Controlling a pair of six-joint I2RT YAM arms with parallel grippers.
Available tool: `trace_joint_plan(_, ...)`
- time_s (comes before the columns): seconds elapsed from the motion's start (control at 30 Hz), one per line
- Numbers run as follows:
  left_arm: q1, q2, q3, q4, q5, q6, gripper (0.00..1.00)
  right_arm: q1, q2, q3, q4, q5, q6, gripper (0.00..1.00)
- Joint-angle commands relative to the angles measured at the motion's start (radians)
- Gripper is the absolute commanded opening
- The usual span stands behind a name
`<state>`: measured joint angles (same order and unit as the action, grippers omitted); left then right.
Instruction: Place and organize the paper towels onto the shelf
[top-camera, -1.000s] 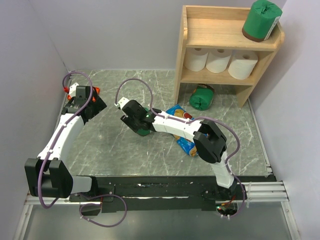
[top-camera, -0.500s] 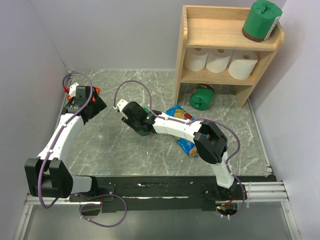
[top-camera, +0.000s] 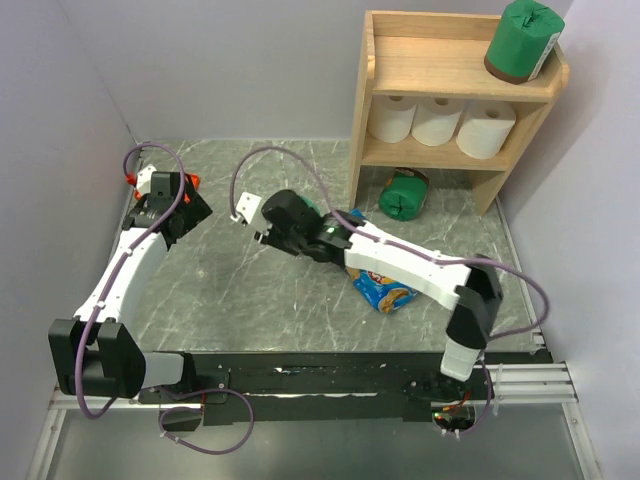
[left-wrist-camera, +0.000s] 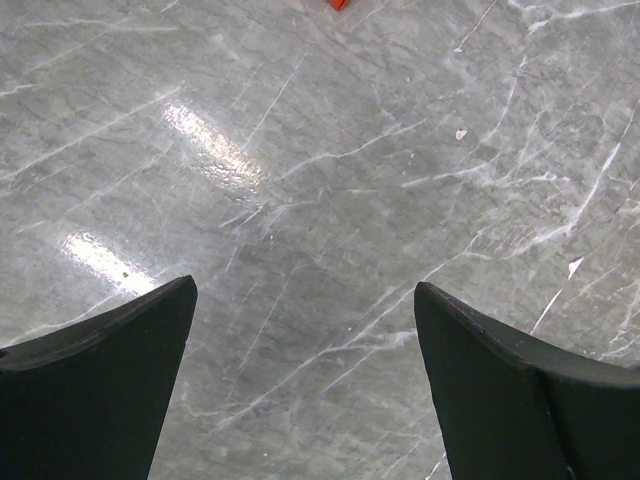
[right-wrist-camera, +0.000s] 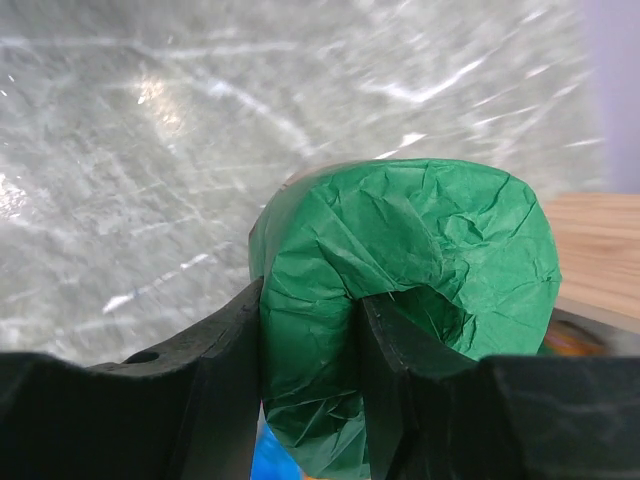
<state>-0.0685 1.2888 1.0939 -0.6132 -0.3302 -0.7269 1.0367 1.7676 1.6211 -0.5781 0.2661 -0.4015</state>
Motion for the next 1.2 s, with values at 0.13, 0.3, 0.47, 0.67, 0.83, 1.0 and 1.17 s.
trace_joint_plan(0.13, 0.004, -0.048, 0.004, 0.024, 0.000, 0.003, 0.96, 0.017, -0.261, 0.183, -0.161, 0.151, -0.210, 0.35)
trace_joint_plan(0.3, 0.004, -0.048, 0.004, 0.029, 0.025, 0.007, 0.96, -0.022, -0.354, 0.224, -0.171, 0.197, -0.373, 0.37)
trace_joint_plan(0.47, 0.004, -0.054, -0.003, 0.040, 0.039, 0.012, 0.96, -0.119, -0.413, 0.292, -0.135, 0.188, -0.476, 0.37)
trace_joint_plan(0.67, 0.003, -0.055, -0.003, 0.049, 0.062, 0.017, 0.96, -0.305, -0.439, 0.391, -0.091, 0.076, -0.559, 0.37)
trace_joint_plan(0.83, 0.003, -0.057, 0.003, 0.055, 0.094, 0.021, 0.96, -0.466, -0.407, 0.443, 0.006, -0.075, -0.620, 0.38)
trace_joint_plan(1.0, 0.003, -0.077, -0.003, 0.067, 0.109, 0.026, 0.96, -0.595, -0.255, 0.637, -0.068, -0.130, -0.632, 0.38)
trace_joint_plan(1.17, 0.003, -0.080, -0.008, 0.073, 0.115, 0.027, 0.96, -0.658, -0.223, 0.640, -0.039, -0.206, -0.675, 0.39)
